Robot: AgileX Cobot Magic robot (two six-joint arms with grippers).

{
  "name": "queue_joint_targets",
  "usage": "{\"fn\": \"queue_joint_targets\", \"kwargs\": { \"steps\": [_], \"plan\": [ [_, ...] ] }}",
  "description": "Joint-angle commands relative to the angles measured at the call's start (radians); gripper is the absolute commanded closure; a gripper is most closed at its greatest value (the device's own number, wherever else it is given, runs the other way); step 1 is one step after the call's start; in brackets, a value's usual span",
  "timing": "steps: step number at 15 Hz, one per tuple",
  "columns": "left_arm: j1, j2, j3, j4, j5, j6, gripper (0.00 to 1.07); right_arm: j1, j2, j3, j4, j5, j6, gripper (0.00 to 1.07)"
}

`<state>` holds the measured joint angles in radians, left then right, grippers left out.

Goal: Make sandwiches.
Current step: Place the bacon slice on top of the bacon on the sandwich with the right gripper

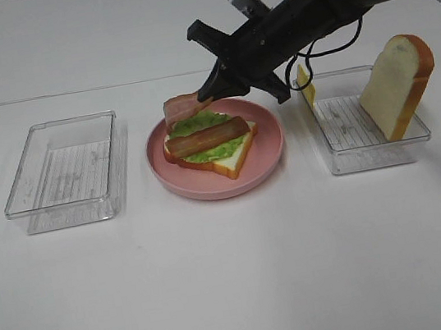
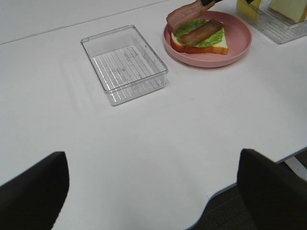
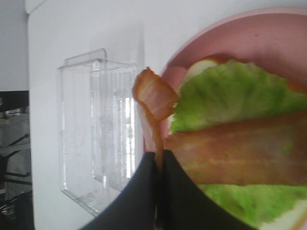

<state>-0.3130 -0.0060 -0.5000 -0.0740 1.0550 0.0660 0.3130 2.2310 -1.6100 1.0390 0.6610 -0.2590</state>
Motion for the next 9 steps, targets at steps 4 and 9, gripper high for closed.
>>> {"fn": "queue_joint_targets", "kwargs": {
  "steps": [4, 9],
  "plan": [
    [-0.002, -0.019, 0.002, -0.002, -0.009, -0.005, 0.17, -0.001, -0.059, -0.002, -0.374, 0.025, 0.305, 1.07],
    [-0.002, -0.019, 0.002, -0.002, -0.009, -0.005, 0.17, 0.001, -0.058, -0.002, -0.372, 0.052, 0.304, 0.7]
  ]
}}
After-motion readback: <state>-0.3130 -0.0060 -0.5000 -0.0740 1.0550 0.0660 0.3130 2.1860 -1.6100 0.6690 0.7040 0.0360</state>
